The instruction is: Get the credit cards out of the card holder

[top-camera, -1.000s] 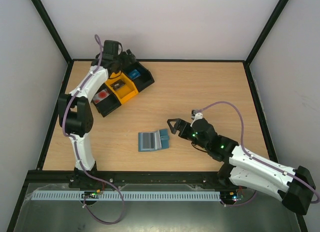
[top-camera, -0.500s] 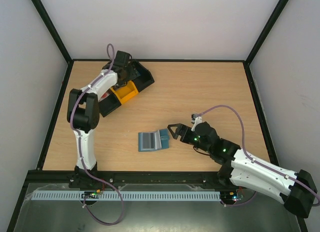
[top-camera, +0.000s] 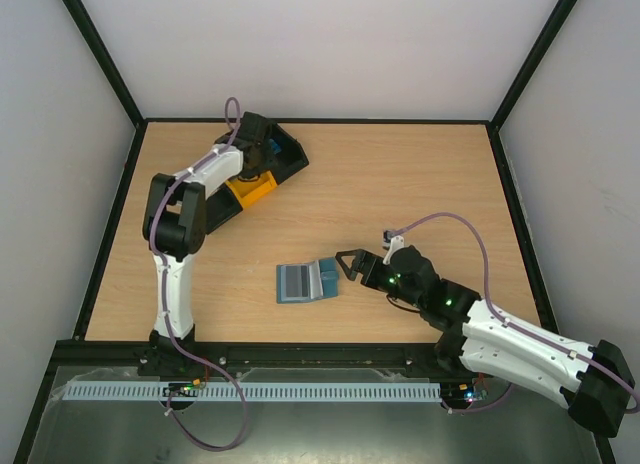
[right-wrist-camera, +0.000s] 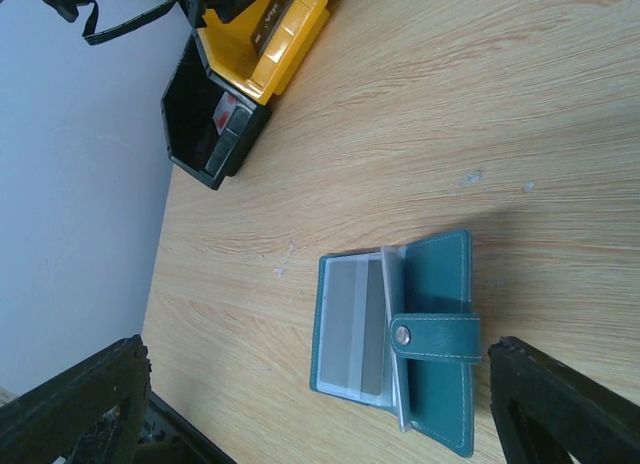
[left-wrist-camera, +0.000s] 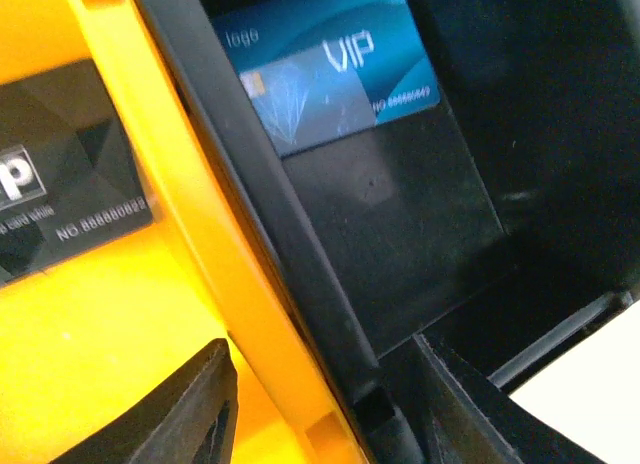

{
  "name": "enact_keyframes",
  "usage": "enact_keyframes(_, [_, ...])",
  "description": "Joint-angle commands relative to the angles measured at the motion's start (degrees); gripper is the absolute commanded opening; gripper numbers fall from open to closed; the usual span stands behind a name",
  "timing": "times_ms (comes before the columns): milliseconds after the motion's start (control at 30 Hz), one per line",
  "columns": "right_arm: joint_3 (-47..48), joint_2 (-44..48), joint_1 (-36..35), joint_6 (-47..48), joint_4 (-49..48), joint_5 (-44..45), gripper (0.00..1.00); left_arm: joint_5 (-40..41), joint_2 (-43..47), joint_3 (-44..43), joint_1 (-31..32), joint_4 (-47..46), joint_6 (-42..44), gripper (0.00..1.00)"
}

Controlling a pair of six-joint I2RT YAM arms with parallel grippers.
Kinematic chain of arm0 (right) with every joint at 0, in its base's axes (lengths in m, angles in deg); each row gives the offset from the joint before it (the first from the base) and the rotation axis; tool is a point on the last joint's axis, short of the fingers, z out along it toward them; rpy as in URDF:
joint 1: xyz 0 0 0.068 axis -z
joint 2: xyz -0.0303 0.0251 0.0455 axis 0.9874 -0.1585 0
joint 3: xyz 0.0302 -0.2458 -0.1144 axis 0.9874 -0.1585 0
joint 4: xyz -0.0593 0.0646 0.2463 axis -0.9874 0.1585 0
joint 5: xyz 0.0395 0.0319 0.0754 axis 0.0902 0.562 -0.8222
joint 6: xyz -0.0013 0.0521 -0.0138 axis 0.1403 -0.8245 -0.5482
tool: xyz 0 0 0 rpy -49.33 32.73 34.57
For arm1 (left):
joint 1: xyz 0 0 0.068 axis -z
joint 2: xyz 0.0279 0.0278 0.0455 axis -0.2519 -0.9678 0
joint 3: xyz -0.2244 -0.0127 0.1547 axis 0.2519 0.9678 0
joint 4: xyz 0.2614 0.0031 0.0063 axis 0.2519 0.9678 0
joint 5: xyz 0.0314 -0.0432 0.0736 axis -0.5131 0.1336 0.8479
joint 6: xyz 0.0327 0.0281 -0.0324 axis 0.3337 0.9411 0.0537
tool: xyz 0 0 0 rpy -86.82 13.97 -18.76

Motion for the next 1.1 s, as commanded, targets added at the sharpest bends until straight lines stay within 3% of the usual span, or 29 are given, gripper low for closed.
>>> enact_keyframes(0, [-1.23,0.56,-0.04,-0.38,-1.36,0.30,0.90,-1.50,0.47,2.79,1.10,0.22,1.59,0.45])
enact_keyframes(467, [-0.39,1.36,0.02,-0.14,1.66,1.64,0.90,-3.91,3.97,6.42,4.80,-1.38,4.77,0.27])
enact_keyframes(1067, [-0.28,-2.47,0.00,-1.20,-2.28,-0.80,0.89,-8.39,8.16,11.59,9.86,-5.73,0.53,0.30])
